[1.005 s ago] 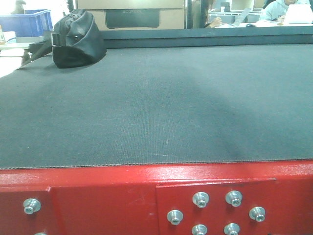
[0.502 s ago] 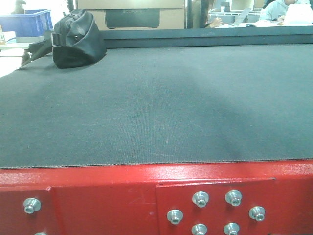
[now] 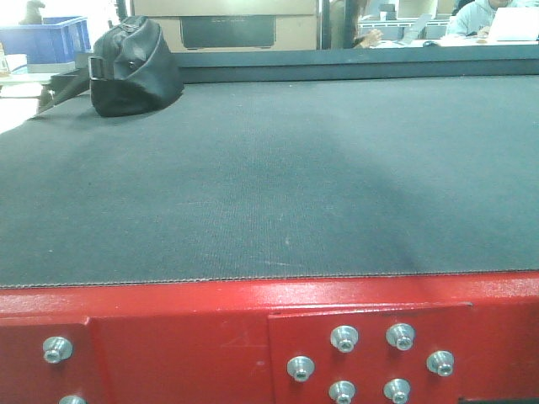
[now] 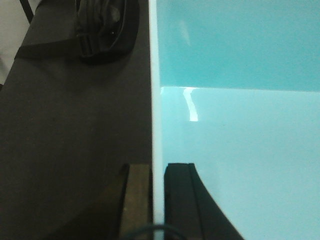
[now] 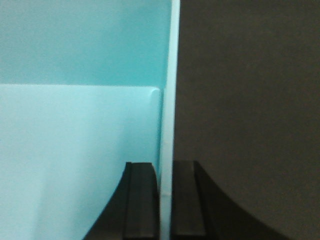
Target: Fetch blue bin and place on conveyor start
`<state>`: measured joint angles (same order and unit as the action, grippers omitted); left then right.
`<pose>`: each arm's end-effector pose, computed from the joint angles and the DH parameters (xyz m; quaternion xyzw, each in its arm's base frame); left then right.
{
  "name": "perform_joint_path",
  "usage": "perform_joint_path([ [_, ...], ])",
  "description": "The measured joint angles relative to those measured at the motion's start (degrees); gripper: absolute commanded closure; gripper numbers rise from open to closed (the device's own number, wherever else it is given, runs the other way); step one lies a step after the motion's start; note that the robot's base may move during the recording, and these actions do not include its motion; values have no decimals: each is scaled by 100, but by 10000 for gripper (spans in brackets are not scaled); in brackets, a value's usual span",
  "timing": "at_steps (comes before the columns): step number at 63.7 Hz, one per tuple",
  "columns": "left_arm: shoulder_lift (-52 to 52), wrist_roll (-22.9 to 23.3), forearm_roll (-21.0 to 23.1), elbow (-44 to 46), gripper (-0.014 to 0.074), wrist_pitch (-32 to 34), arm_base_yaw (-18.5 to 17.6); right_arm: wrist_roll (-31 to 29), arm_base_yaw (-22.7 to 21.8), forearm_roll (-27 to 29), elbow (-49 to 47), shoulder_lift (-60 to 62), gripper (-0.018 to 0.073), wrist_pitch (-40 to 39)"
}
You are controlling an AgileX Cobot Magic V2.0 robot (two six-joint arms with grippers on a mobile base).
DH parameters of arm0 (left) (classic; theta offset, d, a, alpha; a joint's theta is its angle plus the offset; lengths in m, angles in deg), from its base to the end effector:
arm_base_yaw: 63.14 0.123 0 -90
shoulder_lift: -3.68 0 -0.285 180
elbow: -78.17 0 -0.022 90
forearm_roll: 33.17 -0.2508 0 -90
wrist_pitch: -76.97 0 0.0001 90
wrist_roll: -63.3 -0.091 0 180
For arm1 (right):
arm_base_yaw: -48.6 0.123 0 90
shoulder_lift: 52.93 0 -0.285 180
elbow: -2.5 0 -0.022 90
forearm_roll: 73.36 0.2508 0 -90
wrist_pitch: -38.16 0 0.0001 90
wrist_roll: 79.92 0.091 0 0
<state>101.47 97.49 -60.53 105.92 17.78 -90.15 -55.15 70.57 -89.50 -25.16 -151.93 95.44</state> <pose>0.3142 -0.1198 0.4623 -0.0327 0.8775 -0.0094 0.4784 0.3281 0.1094 0.4516 0.0046 0.8924 0.0424 0.4493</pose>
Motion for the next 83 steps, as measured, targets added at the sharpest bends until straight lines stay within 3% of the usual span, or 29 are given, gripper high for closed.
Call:
perform_joint_path([
  [14,0,563,-73,-1493,708,1109,193,307,-50,-74,1446,0,722,-1129],
  [26,96,683,-62,-2612,708,2234,452,382,-72,-83,2292,-218,722,-1946],
  [52,919,697,-62,-2813,708,2449,516,491,-108,-83,2399,-1105,720,-2094],
  [55,985,697,-62,-2813,708,2455,525,491,-108,-95,2399,-1172,692,-2105],
  [59,1047,697,-62,-2813,701,2459,538,491,-108,-95,2399,-1245,585,-2136],
  [65,1085,697,-62,-2813,605,2482,538,491,-131,-95,2399,-1316,344,-2221],
  [70,1085,697,-62,-2813,455,2597,538,491,-131,-55,2399,-1327,161,-2339],
  [79,1085,711,-51,-2813,162,2718,476,587,-184,179,2313,-1327,95,-2521],
  [83,1085,761,-49,-2802,103,2751,465,597,-217,214,2286,-1327,95,-2571],
])
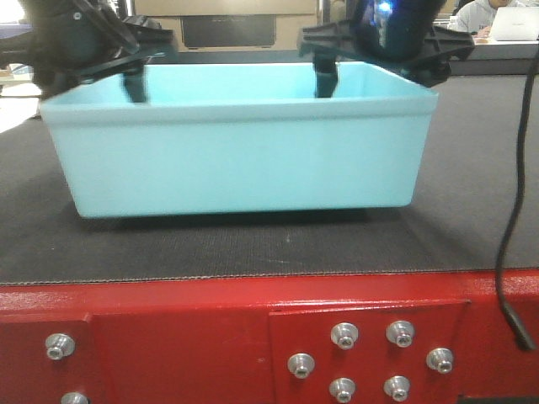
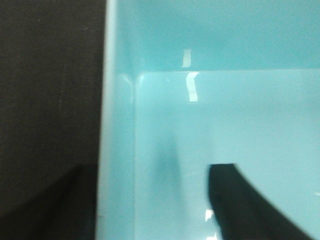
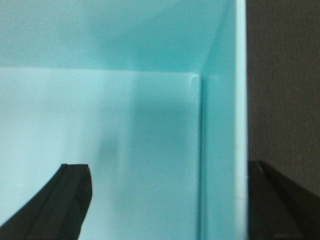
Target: Fetch blue bin and place on conveyor start
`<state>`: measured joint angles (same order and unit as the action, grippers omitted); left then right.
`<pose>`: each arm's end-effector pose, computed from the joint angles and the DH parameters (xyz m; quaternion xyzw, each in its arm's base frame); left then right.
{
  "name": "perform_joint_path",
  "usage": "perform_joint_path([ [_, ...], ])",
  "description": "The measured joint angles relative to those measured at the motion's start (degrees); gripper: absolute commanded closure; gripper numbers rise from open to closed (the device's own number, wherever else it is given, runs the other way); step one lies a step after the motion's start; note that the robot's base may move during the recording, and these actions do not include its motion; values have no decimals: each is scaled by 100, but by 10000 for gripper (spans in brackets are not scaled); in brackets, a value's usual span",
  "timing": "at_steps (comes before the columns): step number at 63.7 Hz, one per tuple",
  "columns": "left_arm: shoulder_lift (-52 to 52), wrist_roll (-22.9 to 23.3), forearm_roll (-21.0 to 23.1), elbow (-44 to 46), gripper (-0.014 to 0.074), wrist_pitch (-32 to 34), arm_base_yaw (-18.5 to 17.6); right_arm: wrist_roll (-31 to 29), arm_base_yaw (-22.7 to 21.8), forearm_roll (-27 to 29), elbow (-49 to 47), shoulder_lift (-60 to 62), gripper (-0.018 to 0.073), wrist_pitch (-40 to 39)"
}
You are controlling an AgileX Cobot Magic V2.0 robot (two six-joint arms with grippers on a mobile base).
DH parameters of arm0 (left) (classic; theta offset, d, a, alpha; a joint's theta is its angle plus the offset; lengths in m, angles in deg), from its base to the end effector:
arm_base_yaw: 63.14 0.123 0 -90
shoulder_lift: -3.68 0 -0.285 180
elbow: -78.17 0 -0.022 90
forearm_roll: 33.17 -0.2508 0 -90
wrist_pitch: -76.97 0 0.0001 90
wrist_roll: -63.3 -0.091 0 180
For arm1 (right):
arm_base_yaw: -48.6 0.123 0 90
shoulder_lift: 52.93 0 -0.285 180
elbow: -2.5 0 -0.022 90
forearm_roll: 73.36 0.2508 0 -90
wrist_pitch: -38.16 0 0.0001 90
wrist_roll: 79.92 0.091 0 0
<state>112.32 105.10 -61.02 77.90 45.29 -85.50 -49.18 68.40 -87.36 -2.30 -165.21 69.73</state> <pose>0.3738 -0.1296 0.2675 -0.0062 0.9260 -0.0145 0.3772 0.3933 0.1293 0.2649 0.0140 0.9328 0.0613 0.3550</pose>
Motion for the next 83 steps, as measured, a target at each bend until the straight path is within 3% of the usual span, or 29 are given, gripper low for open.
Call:
perform_joint_path([
  [17,0,170,10,10,88,60,199,22,-179,0,-22,0,95,300],
  [29,-12,179,10,306,126,-349,261,33,-179,0,-22,157,134,300],
  [34,-66,179,10,481,220,-549,261,33,-179,0,-22,353,230,300],
  [45,-432,124,68,684,596,-748,261,-45,-179,-44,-22,820,547,300],
  [48,-569,-65,184,700,707,-760,261,-128,-179,-44,-34,920,655,300],
  [51,-681,-303,358,714,707,-790,261,-199,-179,-56,-34,1034,729,310],
  [66,-1157,-1952,1664,407,707,-564,261,-890,-179,-66,164,1566,724,120],
  [78,-1618,-3006,2747,-515,707,434,261,-1156,-179,-78,1249,2146,724,-1035],
  [83,-1845,-3252,2977,-946,707,832,261,-1165,-179,-78,1802,2439,724,-1558],
])
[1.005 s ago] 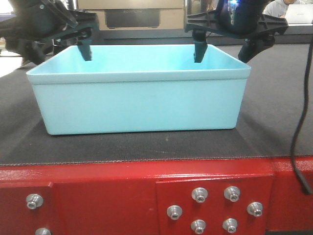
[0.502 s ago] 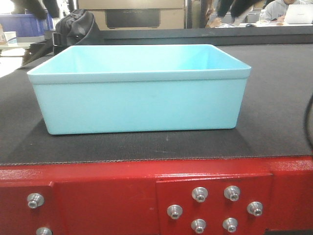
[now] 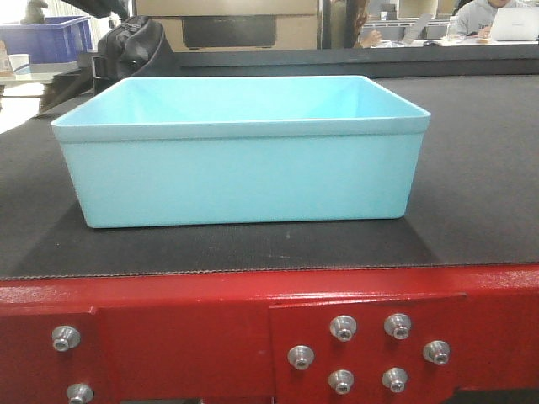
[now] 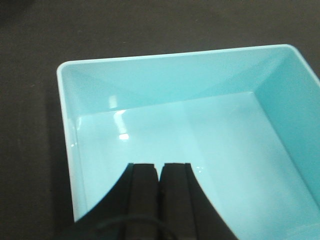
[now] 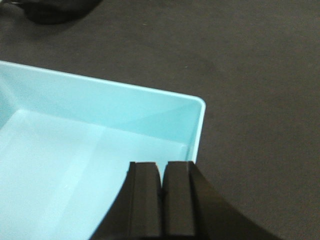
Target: Fetch blue bin and place on conveyor start
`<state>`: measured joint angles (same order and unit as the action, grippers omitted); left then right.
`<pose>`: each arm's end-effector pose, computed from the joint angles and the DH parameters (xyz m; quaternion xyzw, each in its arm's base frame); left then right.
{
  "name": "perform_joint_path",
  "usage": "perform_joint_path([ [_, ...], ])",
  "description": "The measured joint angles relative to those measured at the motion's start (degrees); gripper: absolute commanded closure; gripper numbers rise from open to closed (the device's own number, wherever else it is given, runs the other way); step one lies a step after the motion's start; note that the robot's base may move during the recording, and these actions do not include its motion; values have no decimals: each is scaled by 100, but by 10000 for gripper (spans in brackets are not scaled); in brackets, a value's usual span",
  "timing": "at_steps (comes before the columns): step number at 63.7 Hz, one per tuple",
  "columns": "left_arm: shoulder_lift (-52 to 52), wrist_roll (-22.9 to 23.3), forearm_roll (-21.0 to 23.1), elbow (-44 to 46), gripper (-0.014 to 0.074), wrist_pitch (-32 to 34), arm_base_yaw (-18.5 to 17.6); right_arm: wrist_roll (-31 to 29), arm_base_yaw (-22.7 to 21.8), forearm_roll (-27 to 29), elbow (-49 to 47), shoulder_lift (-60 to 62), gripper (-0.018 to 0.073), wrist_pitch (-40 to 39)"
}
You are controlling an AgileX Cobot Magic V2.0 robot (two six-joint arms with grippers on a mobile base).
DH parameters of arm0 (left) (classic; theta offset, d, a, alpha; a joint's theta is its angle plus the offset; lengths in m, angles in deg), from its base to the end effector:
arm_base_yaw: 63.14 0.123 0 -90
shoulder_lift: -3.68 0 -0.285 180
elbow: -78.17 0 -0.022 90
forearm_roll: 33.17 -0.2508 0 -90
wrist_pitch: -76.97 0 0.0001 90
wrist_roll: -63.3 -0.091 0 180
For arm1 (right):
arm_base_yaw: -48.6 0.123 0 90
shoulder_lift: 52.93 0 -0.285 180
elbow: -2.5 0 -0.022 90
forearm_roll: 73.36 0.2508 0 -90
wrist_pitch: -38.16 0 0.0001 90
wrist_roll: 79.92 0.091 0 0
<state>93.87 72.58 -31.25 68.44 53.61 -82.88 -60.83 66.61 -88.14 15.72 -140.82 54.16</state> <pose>0.3081 -0.1119 0.3365 0.0699 0.8771 -0.1317 0.4565 0.3072 0.0931 0.3403 -0.0790 0.8468 0.0748 0.5206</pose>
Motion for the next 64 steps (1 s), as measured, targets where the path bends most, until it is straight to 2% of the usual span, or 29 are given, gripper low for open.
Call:
perform_joint_path([
  [12,-771,-119,140,-1014,707,876,0,-14,0,-9,1315,778,724,-845],
  [31,-2348,-141,150,-2722,707,1994,0,-28,0,-9,2422,2097,724,-1003],
  [43,-3610,-141,150,-3212,707,1954,0,-28,0,-9,2606,2814,724,-720],
  [64,-5433,-153,150,-3253,707,1805,0,-36,0,-9,2618,4178,724,-488],
])
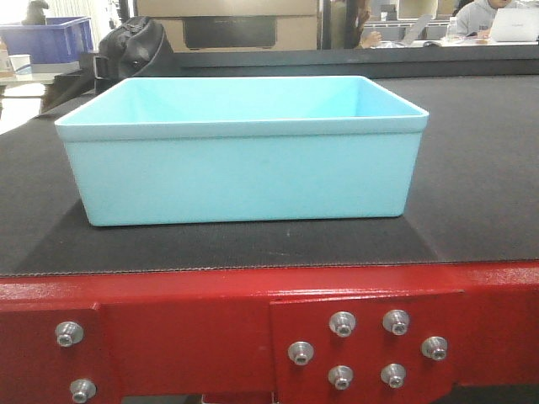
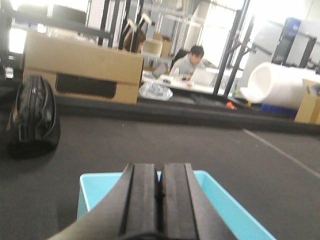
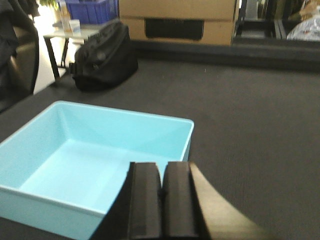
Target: Fetch blue bin and place on conveyor start
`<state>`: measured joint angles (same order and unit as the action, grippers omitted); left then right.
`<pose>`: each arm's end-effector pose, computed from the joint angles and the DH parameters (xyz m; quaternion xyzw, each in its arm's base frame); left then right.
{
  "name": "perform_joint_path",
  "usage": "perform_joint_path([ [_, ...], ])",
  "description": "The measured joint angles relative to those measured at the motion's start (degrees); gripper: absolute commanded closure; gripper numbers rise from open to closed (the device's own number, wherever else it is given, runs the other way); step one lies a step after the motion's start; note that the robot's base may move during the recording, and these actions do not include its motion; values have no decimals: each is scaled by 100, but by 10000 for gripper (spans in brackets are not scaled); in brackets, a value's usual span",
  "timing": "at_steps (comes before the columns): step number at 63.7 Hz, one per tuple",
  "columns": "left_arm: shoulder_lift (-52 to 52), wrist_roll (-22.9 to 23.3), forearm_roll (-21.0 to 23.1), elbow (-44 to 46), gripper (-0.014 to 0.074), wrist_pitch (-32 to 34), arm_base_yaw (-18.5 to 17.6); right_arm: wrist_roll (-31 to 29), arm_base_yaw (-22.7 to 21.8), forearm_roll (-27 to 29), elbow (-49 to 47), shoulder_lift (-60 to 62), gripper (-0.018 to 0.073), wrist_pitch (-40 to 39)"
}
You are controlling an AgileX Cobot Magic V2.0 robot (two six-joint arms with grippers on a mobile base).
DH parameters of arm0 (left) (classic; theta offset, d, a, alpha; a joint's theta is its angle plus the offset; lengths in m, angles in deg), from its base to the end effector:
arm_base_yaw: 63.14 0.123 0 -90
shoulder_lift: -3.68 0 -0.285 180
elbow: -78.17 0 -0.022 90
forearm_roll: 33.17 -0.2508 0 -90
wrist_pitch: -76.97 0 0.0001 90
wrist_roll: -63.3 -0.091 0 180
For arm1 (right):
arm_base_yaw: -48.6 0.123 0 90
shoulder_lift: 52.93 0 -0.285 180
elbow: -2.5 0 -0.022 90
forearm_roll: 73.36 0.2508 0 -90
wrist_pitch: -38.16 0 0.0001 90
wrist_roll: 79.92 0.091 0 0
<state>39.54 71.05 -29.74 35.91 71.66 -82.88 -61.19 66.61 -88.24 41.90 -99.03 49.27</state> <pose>0.0943 -0.0344 0.3734 0.0518 0.6633 -0.2007 0.7190 0.1355 0.0393 0.3600 -0.0736 0.7409 0.1100 0.6585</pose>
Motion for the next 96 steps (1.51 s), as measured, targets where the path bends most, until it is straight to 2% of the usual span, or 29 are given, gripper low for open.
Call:
perform_joint_path([
  [17,-516,-10,0,0,707,0,0,0,0,0,0,598,724,-12],
  [52,-537,-10,0,-9,707,-42,3,0,0,0,0,698,724,4],
  [56,-537,-10,0,-9,707,-41,3,-164,0,0,13,789,724,15],
  [59,-537,-10,0,-9,707,-41,3,-611,-39,58,58,889,724,15],
  [66,-537,-10,0,-9,707,-41,3,-1469,-441,480,323,1192,724,5],
  [73,-537,-10,0,-9,707,-41,3,-1686,-1131,996,827,1507,724,-110],
  [82,-537,-10,0,-9,707,-41,3,-1760,-1864,1184,1674,1885,724,-633],
  [96,-537,-10,0,-9,707,-41,3,-1771,-2055,1386,2850,2663,724,-779],
])
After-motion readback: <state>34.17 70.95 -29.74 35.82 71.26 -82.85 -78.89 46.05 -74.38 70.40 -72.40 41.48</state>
